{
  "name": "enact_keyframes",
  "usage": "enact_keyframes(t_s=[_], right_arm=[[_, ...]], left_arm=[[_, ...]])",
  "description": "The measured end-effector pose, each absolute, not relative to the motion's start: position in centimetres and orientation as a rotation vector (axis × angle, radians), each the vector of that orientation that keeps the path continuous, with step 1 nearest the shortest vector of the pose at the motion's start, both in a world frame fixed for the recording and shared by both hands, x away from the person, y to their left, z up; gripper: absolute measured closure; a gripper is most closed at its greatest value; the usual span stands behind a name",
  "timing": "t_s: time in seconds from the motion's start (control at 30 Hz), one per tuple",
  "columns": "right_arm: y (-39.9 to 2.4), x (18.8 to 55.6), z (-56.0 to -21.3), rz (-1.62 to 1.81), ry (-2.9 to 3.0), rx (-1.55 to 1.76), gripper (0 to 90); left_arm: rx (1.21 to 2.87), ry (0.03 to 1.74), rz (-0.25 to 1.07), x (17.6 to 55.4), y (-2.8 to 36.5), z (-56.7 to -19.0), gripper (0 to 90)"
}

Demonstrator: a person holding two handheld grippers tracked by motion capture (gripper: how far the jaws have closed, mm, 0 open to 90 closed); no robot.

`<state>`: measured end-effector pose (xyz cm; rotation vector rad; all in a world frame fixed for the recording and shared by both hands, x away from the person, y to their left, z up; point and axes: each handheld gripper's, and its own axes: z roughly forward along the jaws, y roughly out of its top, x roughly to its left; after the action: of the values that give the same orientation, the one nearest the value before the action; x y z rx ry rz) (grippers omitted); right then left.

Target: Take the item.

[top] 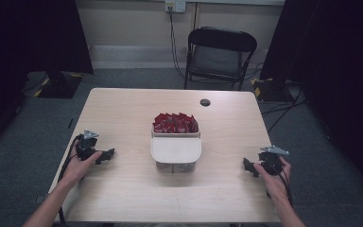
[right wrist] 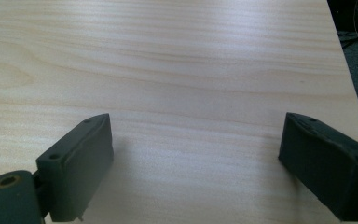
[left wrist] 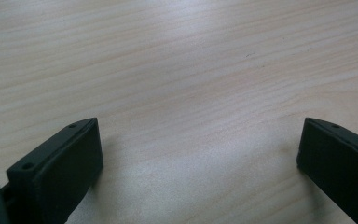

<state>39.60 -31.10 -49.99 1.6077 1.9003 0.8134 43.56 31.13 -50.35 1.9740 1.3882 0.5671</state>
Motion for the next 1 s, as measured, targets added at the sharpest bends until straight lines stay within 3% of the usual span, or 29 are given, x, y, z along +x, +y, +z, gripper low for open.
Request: enact_keyframes(t_s=[0.7, 1.0], right_arm=[[-30.72, 39.33, -49.98, 0.801, 1.871, 1.645, 7.5], [-30.59, 39.28, -49.5, 0.75, 1.86, 1.646, 15.1]], left_arm=[[1.974, 1.388, 0.567, 43.57, 31.13, -50.35, 0.0], [1.973, 1.388, 0.568, 43.57, 31.12, -50.35, 0.0]])
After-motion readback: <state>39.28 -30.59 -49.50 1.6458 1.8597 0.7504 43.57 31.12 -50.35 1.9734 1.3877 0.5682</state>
